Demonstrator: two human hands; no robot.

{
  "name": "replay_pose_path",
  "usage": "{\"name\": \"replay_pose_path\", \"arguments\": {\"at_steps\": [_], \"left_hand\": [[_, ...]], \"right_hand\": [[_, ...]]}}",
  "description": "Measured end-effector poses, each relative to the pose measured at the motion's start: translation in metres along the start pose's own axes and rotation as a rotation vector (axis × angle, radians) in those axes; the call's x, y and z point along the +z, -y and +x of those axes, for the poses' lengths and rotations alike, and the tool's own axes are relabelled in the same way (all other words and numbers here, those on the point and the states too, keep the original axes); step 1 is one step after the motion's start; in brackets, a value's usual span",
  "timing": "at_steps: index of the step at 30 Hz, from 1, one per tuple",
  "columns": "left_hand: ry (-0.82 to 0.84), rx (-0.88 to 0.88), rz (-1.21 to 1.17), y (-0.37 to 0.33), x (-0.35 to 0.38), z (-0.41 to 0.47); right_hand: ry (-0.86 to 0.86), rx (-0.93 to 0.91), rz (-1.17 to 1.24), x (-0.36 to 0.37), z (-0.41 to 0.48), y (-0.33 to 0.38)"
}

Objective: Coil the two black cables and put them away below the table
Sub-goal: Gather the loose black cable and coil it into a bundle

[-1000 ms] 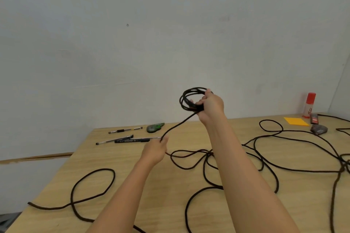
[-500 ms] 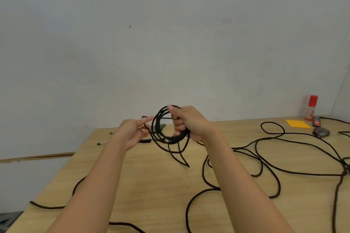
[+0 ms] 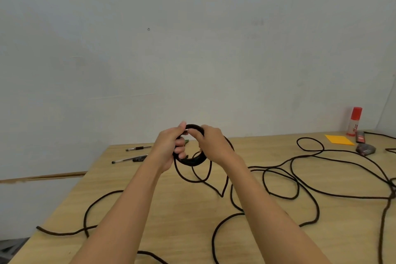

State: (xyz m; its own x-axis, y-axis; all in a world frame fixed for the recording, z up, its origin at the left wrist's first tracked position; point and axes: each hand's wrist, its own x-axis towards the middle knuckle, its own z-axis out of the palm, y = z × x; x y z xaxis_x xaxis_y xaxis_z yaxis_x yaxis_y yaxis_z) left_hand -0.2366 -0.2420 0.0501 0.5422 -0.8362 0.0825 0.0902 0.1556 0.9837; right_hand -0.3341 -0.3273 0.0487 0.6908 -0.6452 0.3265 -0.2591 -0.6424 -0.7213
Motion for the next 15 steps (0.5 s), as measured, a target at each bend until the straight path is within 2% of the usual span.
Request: {"name": "replay_pose_path", "arguments": {"at_steps": [3, 4, 5, 6, 7, 9, 10, 12, 15], "left_hand": [[-0.081, 0.018, 0.078, -0.003, 0.0, 0.004], [-0.089, 0.025, 0.132, -0.003, -0.002, 0.005], [-0.087, 0.027, 0.182, -0.004, -0.003, 0.005], [-0.076, 0.025, 0.212, -0.005, -0.005, 0.004], [-0.061, 0.02, 0.215, -0.005, -0.006, 0.003], [-0.027, 0.014, 0.174, -0.006, -0.009, 0.001], [-0.018, 0.017, 0.147, -0.005, -0.009, 0.001], [0.004, 0.027, 0.066, -0.003, -0.009, 0.001], [0.088, 0.038, -0.065, 0.002, -0.009, 0.0]], "right_hand": [[-0.504, -0.264, -0.573, 0.014, 0.002, -0.01], [-0.606, -0.316, -0.667, 0.016, 0.002, -0.014], [-0.61, -0.327, -0.691, 0.016, 0.003, -0.016], [-0.512, -0.296, -0.624, 0.012, 0.003, -0.015], [-0.32, -0.221, -0.467, 0.006, 0.003, -0.011], [0.098, -0.055, 0.028, -0.01, -0.001, -0.001], [0.195, -0.009, 0.256, -0.015, -0.001, 0.001], [0.197, 0.042, 0.515, -0.019, 0.0, 0.001], [0.026, 0.113, 0.624, -0.013, 0.003, -0.001]]}}
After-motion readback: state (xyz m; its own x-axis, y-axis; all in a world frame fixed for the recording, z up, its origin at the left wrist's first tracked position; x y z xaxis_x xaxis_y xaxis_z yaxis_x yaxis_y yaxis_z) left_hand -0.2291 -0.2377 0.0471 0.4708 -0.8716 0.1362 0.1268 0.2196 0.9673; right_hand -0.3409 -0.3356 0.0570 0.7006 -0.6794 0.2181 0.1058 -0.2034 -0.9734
